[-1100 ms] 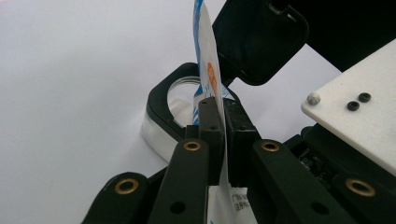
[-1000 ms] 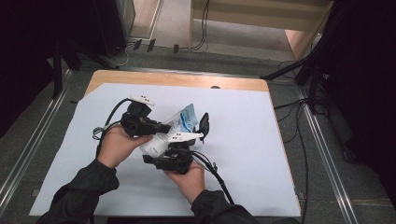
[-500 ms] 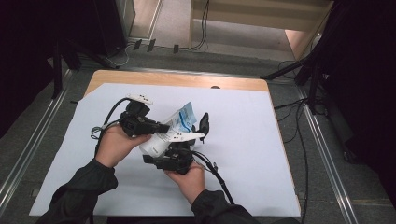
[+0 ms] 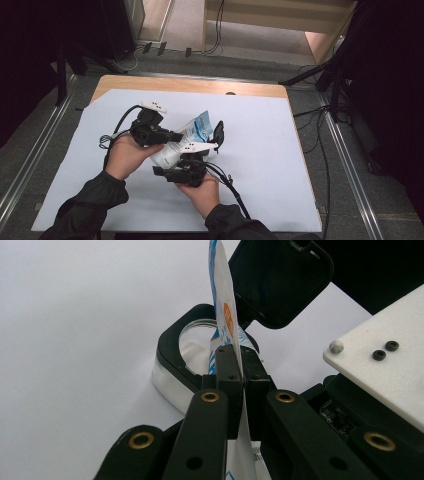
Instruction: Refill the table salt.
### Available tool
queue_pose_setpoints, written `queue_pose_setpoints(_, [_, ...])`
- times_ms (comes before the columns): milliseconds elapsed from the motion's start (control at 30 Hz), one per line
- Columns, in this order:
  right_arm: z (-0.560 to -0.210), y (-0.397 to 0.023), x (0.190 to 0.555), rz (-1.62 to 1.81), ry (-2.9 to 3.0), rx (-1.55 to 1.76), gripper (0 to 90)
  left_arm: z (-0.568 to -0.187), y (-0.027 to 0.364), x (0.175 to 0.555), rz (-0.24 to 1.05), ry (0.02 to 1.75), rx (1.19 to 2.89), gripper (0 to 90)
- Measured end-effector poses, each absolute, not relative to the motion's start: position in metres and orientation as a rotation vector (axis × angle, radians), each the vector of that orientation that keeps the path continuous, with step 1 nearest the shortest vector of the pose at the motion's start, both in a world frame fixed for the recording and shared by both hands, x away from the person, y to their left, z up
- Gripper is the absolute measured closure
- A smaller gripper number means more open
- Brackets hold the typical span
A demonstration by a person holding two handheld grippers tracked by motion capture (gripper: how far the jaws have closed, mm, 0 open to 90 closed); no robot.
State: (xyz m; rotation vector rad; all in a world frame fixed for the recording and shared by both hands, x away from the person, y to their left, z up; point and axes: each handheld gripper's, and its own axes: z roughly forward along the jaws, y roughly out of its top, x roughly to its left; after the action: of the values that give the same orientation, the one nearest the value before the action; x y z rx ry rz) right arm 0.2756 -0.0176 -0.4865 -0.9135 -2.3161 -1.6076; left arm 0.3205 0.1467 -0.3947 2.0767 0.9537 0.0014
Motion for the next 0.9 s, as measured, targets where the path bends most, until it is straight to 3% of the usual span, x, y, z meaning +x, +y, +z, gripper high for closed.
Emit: queue_pose_setpoints(900, [-0.4841,-0.0196,0.2771,-1.619,-2.247,-0.938,61.7,-0.3893,0.1471,0.3200,0.028,0.953,2.055,90.0])
